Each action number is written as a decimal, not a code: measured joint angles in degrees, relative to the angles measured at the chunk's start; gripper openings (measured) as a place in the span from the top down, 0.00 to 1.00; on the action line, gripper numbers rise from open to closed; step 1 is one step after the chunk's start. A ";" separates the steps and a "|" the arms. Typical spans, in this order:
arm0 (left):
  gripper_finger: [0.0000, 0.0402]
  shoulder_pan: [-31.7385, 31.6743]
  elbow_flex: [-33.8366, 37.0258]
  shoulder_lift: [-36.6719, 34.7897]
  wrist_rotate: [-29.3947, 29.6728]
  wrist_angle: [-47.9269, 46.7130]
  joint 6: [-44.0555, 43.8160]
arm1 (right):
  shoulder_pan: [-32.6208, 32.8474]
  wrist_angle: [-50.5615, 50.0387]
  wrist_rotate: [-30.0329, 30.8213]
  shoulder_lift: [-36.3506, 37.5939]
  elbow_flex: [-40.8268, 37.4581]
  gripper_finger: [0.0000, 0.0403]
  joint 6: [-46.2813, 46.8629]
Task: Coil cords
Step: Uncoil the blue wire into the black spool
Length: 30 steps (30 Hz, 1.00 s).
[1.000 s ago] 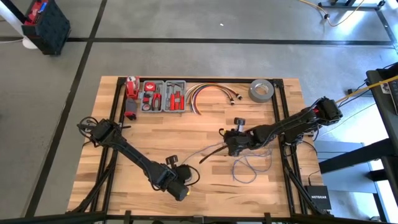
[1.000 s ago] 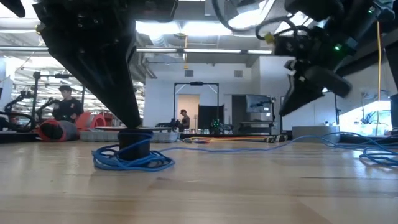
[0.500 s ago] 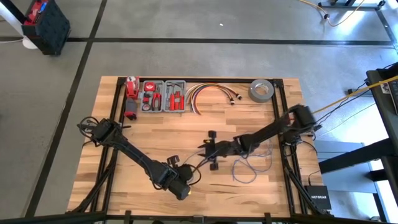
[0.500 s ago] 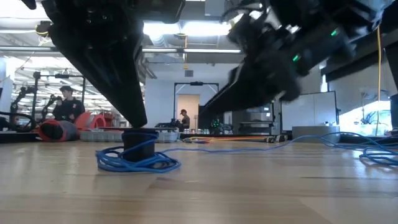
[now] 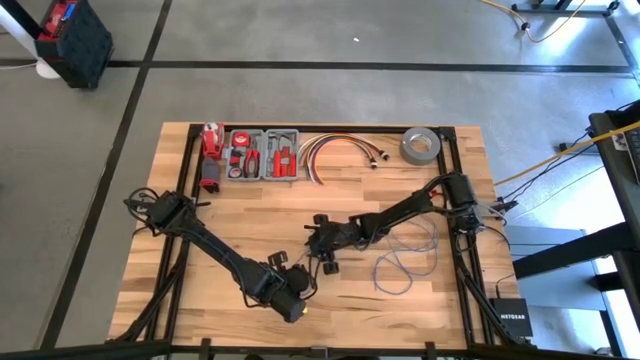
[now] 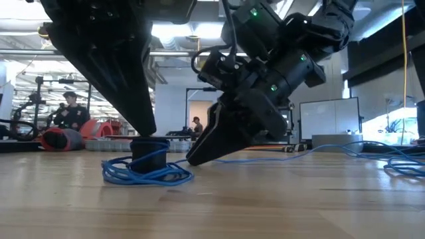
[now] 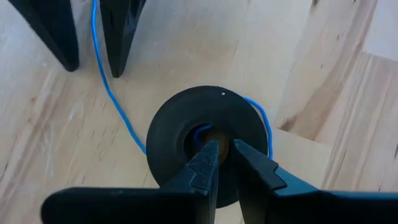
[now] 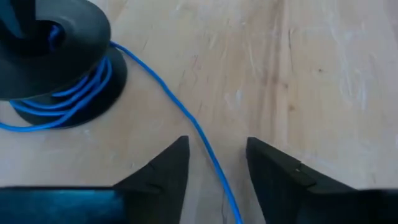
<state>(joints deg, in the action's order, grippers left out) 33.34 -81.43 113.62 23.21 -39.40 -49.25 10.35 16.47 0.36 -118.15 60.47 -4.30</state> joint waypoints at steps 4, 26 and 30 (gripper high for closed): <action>0.90 0.00 0.00 0.00 0.01 0.03 -0.03 | 0.02 -0.34 -0.10 -0.02 0.02 0.73 -0.48; 0.90 0.37 -0.15 -0.02 -3.36 -0.81 -0.14 | 4.29 -32.96 28.13 10.50 -0.22 0.99 -1.31; 0.90 0.45 -0.22 -0.07 -4.08 -2.69 -1.70 | 4.31 -44.49 29.53 13.65 -0.21 0.99 2.93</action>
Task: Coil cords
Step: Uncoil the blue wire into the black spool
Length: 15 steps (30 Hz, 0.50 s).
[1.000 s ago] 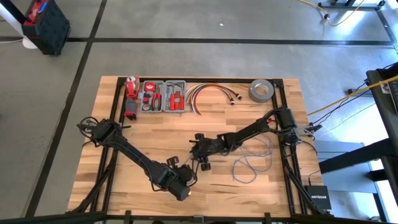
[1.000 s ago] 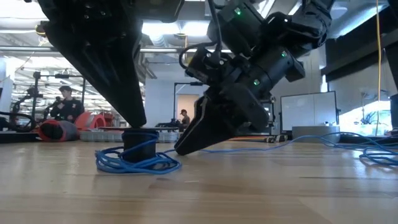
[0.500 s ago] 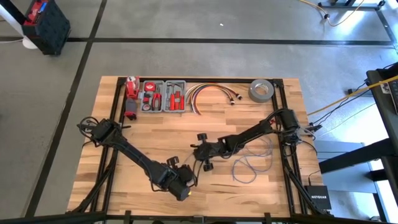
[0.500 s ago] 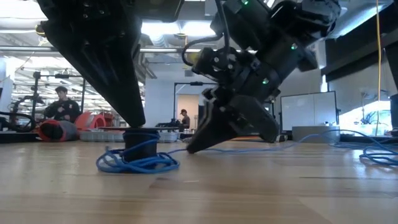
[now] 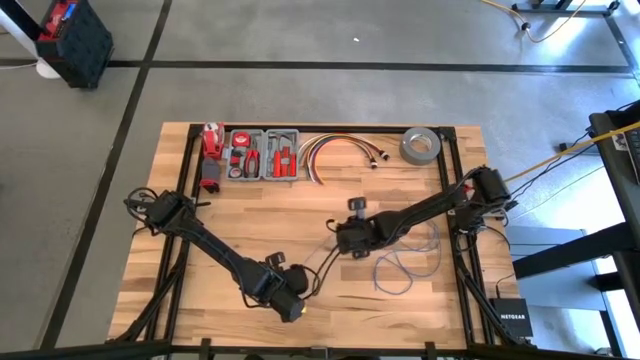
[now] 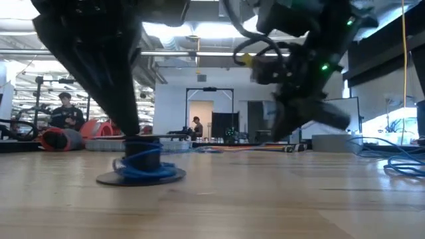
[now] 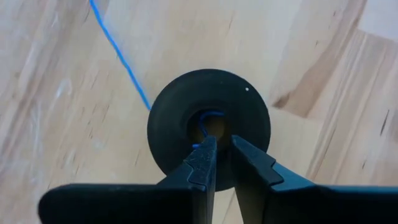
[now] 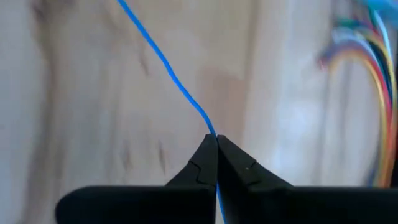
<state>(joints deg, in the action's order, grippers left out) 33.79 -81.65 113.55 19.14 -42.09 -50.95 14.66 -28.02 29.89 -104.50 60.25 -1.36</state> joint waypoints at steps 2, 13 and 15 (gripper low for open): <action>0.90 0.08 0.00 -0.08 -0.76 -1.21 -1.06 | 0.00 -6.29 1.07 1.60 0.02 0.99 2.69; 0.90 1.01 -0.04 -0.17 -2.83 -5.76 -4.20 | 0.01 -30.41 3.03 8.45 0.06 1.00 20.16; 0.90 1.36 0.02 -0.15 -2.83 -5.87 -4.21 | -0.07 -32.83 3.05 9.24 0.07 1.00 23.64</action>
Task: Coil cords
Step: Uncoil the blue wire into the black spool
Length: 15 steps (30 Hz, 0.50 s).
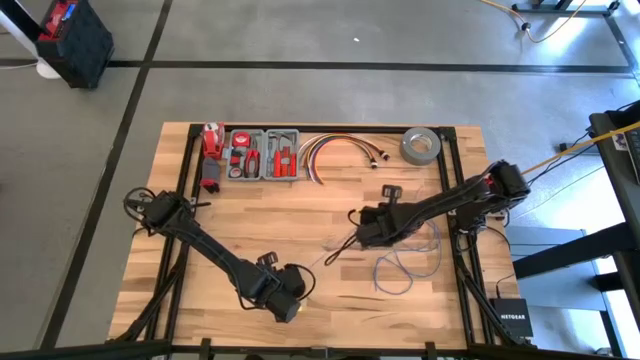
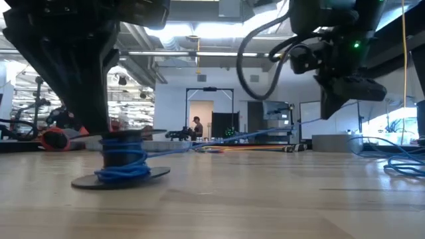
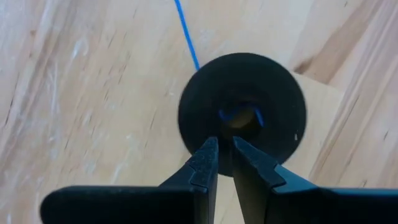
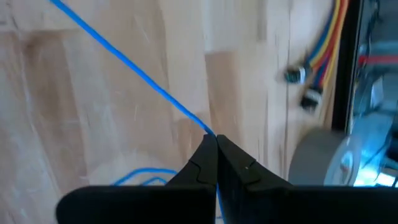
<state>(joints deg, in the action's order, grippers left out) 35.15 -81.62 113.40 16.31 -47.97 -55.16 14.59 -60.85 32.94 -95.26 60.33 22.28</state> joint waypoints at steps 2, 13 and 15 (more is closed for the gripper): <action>0.90 0.16 0.00 0.00 0.03 0.01 0.00 | 0.06 -2.41 -0.59 0.52 0.06 1.00 4.15; 0.90 0.01 0.37 -2.31 -0.42 -1.31 0.98 | 0.00 -0.98 -6.60 0.72 -0.01 0.82 7.18; 0.90 0.01 -0.06 -3.05 0.99 -1.24 1.95 | 0.00 -0.53 -6.86 0.72 -0.01 0.76 7.16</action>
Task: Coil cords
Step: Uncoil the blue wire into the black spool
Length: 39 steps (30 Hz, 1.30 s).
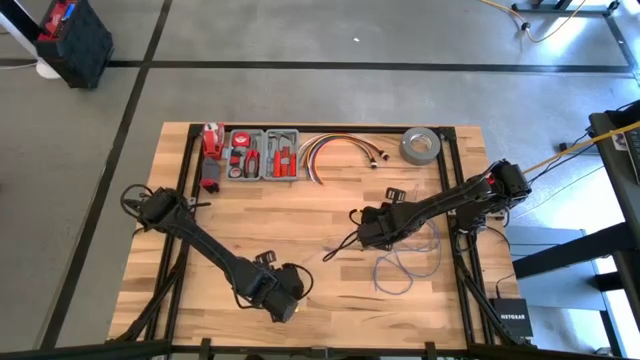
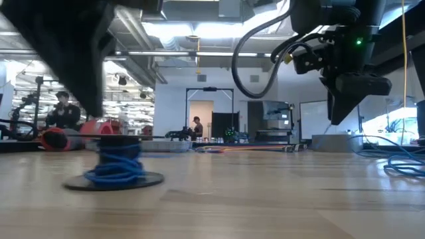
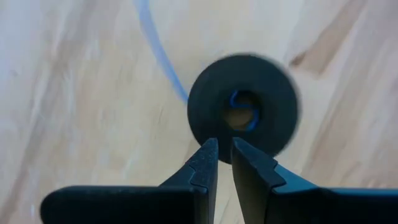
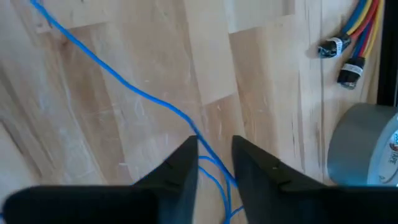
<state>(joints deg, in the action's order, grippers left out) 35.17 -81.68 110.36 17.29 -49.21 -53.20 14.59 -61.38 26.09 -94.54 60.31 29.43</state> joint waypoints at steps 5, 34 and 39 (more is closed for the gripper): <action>0.90 -0.01 -1.07 -0.21 2.79 6.02 4.60 | 0.00 2.92 -0.14 -0.02 0.00 0.63 -1.44; 0.90 -3.94 -1.14 5.14 10.16 14.59 12.97 | 0.02 40.64 -6.62 -0.22 -3.65 0.58 -21.34; 0.90 -3.46 -1.28 5.37 8.99 11.34 11.89 | 1.10 58.74 -14.88 -1.40 -11.25 0.58 -23.04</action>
<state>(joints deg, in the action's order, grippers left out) 31.71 -82.96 115.72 26.29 -37.87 -41.31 15.69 -2.64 11.20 -95.95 49.06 6.39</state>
